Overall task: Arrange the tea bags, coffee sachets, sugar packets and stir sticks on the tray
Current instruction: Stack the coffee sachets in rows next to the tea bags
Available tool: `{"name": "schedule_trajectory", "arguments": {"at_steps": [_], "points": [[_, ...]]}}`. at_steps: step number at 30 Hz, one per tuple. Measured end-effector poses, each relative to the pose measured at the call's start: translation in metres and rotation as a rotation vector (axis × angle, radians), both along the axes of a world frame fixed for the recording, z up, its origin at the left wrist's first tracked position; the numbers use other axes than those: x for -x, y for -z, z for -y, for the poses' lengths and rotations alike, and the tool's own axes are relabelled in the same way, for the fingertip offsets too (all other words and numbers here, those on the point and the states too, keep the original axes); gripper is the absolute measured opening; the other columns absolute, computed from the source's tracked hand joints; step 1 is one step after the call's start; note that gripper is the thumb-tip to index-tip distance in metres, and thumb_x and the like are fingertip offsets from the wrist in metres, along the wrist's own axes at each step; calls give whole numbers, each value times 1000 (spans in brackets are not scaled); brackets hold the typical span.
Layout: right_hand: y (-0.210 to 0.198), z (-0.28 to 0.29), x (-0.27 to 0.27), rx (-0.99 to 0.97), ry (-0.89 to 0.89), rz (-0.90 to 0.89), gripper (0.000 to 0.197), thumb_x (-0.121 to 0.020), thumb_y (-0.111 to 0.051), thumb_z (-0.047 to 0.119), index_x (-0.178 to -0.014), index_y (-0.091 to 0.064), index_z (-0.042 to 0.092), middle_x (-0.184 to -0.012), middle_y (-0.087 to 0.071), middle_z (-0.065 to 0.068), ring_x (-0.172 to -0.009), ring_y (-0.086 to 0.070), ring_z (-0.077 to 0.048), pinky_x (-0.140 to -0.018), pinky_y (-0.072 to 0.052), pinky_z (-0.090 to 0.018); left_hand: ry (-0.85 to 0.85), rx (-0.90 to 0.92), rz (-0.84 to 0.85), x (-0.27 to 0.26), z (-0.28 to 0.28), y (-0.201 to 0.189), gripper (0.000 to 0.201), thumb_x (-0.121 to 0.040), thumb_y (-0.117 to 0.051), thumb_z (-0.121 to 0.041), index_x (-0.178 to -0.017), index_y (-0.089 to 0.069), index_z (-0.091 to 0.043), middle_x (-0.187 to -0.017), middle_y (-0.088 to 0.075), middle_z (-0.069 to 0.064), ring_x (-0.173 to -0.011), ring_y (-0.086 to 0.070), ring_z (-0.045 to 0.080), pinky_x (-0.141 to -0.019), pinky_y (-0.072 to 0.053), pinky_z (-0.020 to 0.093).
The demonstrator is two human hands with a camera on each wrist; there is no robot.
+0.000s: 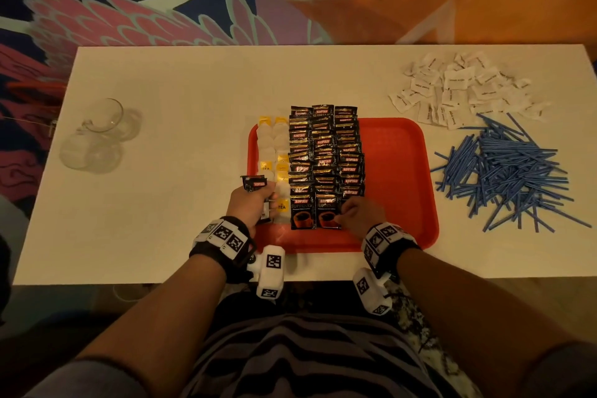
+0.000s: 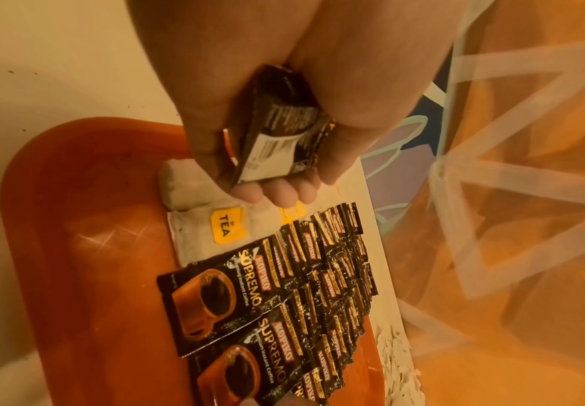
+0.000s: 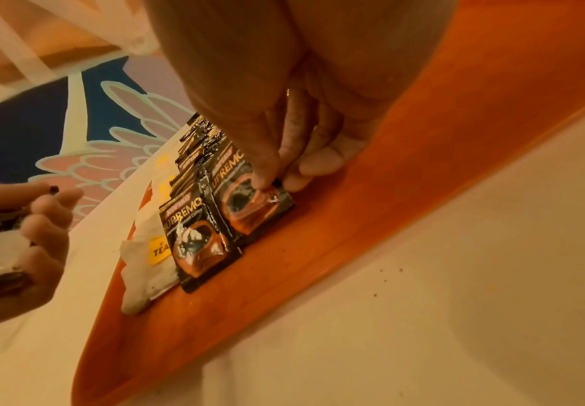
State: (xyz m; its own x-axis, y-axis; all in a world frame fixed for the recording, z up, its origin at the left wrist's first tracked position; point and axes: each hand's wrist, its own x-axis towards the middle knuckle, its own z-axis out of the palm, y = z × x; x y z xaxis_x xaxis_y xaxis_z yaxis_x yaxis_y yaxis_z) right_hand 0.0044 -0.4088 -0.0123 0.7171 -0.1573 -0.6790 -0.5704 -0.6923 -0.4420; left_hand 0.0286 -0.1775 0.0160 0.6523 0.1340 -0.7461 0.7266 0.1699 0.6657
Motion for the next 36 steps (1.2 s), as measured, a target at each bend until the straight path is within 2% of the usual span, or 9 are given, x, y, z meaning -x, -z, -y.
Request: {"name": "schedule_trajectory", "arguments": {"at_steps": [5,9,15,19,23,26,29,31,36], "points": [[1,-2,1,-7,67,8,18,-81,-77,27,-85,-60,24,-90,-64,6,-70,-52,2,-48,-33,-10,2,2,-3,3,-2,4,11,-93,-67,-13,-95,-67,-3,-70,-61,8,-56,-54,19,-51,-47,32],[-1,-1,2,-5,84,23,18,-81,-77,27,-87,-61,23,-95,-65,5,-77,-57,-3,-51,-35,-11,-18,32,-30,2,2,1,12,-95,-64,-15,-99,-68,-3,-68,-63,6,-53,-55,17,-47,-47,29],[-8,4,4,-21,81,53,13,-84,-74,24,-93,-65,20,-84,-64,10,-80,-58,-5,-54,-36,-13,-88,178,-114,-1,7,-10,16,-100,-45,-12,-96,-60,-6,-63,-64,6,-49,-57,18,-43,-45,24],[-14,9,4,-19,61,84,11,-86,-72,26,-93,-64,21,-80,-61,14,-82,-57,-5,-62,-42,-16,-33,141,-71,-1,11,-14,24,-101,-49,-10,-111,-64,6,-86,-72,16,-67,-67,26,-59,-56,36],[-21,6,-3,-75,6,145,20,-84,-70,42,-89,-63,24,-88,-66,11,-88,-62,-6,-78,-51,-25,4,115,-57,-1,16,-17,28,-90,-71,-15,-114,-66,-2,-94,-75,15,-83,-72,31,-81,-59,52],[-38,-10,-11,-267,-20,197,25,-82,-69,49,-88,-63,25,-91,-69,8,-89,-65,-9,-76,-54,-29,55,97,-61,-2,25,-22,27,-85,-77,-18,-109,-68,-9,-99,-76,14,-88,-74,31,-80,-59,54],[-63,-27,-18,-460,-65,163,26,-81,-76,35,-97,-67,16,-92,-70,3,-85,-67,-12,-72,-55,-31,116,72,-42,0,39,-27,43,-77,-84,-29,-111,-69,-7,-103,-75,15,-97,-72,35,-84,-58,57],[-70,-32,-21,-409,-133,215,26,-80,-78,29,-90,-67,8,-84,-70,-4,-77,-66,-18,-72,-54,-36,110,5,-14,1,47,-28,54,-70,-88,-39,-108,-71,-5,-99,-75,16,-96,-72,36,-84,-59,54],[-71,-31,-22,-143,-23,370,16,-77,-75,17,-79,-60,23,-72,-59,8,-64,-56,-5,-54,-40,-17,95,-180,192,2,55,-32,40,-75,-82,-47,-105,-71,-22,-98,-75,-3,-95,-71,17,-91,-56,42]]}}
